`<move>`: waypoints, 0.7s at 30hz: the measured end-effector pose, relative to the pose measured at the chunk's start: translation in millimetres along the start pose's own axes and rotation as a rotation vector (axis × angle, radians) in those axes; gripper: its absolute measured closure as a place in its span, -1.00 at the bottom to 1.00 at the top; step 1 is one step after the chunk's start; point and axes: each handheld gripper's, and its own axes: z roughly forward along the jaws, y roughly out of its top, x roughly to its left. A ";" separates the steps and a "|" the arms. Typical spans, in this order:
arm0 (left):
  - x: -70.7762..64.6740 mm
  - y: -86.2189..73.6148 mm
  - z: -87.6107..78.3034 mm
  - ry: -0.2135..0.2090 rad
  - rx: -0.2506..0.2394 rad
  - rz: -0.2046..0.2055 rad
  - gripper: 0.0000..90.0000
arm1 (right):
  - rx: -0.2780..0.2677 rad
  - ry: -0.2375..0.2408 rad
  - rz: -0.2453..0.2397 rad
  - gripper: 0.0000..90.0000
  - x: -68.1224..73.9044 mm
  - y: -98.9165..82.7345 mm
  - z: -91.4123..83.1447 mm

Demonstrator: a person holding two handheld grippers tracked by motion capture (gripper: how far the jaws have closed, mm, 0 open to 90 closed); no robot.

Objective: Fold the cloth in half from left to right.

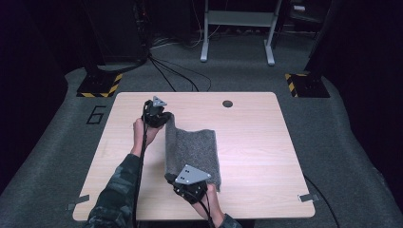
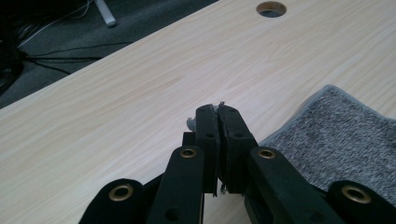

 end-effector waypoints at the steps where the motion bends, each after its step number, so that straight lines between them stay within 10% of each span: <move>1: -2.6 2.1 2.5 -0.005 -0.004 0.003 0.93 | 0.002 -0.010 0.001 0.96 -2.0 -1.8 -3.3; 21: -50.2 26.2 51.0 -0.082 0.039 0.070 0.93 | 0.116 -0.099 0.027 0.96 -22.5 -35.5 -28.6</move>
